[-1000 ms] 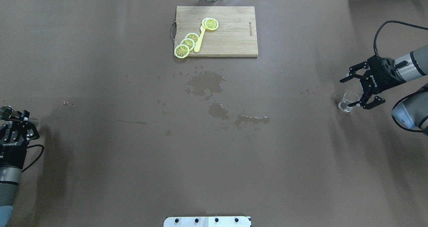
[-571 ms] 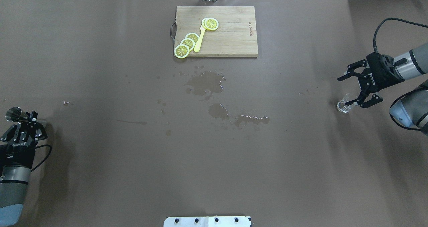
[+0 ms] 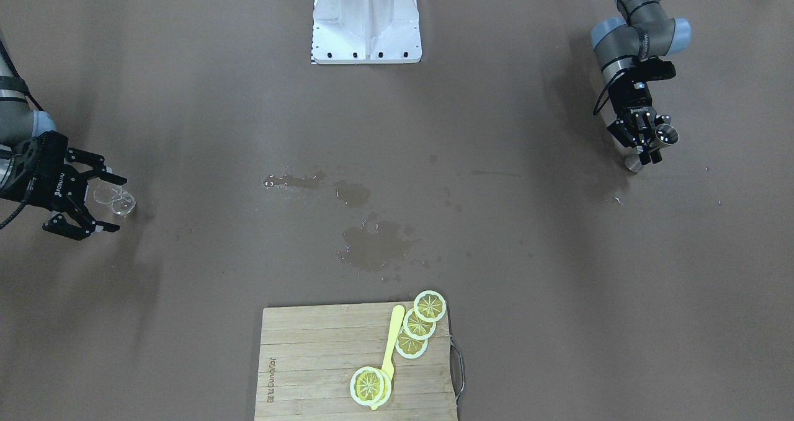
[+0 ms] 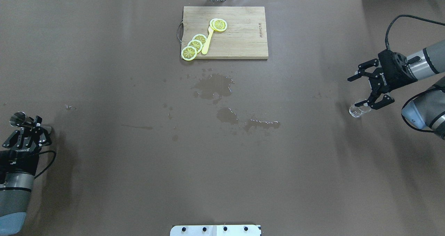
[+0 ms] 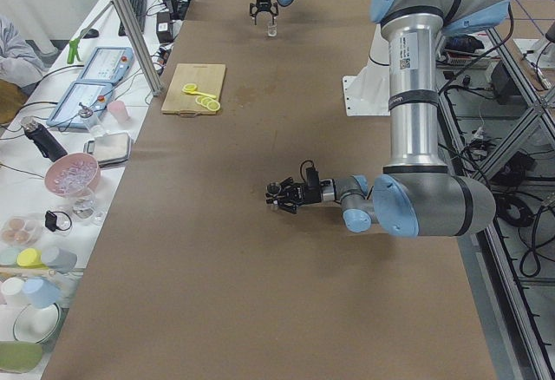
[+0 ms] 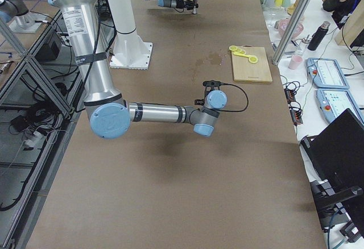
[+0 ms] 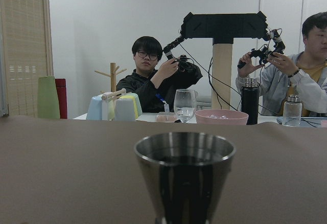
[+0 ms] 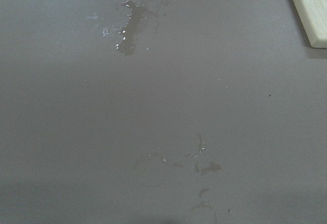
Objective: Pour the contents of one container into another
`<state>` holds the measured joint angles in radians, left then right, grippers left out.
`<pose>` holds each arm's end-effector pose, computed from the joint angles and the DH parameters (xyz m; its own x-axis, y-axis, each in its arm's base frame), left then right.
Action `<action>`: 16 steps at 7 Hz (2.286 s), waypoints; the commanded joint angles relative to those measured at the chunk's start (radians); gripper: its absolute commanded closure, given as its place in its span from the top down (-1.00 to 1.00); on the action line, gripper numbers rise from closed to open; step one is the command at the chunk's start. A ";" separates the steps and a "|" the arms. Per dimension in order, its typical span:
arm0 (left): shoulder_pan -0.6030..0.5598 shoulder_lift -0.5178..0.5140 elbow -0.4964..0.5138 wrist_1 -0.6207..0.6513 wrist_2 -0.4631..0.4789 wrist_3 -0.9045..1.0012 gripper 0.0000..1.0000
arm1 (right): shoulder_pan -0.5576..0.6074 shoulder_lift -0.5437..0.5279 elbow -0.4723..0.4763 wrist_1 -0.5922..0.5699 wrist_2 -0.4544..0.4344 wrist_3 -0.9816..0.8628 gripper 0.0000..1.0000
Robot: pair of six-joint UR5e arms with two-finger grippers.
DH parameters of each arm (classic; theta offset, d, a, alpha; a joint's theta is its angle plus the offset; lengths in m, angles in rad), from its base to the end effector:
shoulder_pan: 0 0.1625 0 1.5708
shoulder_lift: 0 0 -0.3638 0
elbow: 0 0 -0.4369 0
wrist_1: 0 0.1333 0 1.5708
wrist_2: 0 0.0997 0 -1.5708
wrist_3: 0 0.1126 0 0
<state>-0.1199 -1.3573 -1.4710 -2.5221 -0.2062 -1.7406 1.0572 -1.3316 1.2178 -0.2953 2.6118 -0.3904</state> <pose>0.4001 -0.2935 0.6118 0.6841 -0.1173 -0.7199 0.7294 0.1154 0.6743 -0.2693 -0.5509 0.4967 -0.0270 -0.9991 -0.0317 0.2002 -0.0365 0.9791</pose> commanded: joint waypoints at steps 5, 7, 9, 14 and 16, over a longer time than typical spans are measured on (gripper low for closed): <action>0.005 0.151 -0.121 -0.007 0.011 0.003 0.97 | 0.128 0.090 -0.006 -0.037 -0.170 0.275 0.99; 0.005 0.158 -0.185 0.000 0.013 0.010 0.97 | 0.217 0.107 -0.004 -0.154 -0.187 0.435 0.99; 0.005 0.225 -0.302 0.020 0.010 0.015 0.97 | 0.254 0.118 0.009 -0.360 -0.228 0.485 0.99; 0.089 0.200 -0.574 0.348 -0.005 0.246 0.97 | 0.391 0.103 0.162 -1.182 -0.307 0.467 0.99; 0.053 0.178 -0.674 0.355 -0.225 0.494 0.97 | 0.415 0.077 0.197 -1.353 -0.354 0.466 0.99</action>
<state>-0.0460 -1.1679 -2.0840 -2.1733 -0.3148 -1.4246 1.4516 -1.2428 1.3966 -1.5506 2.2845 0.0779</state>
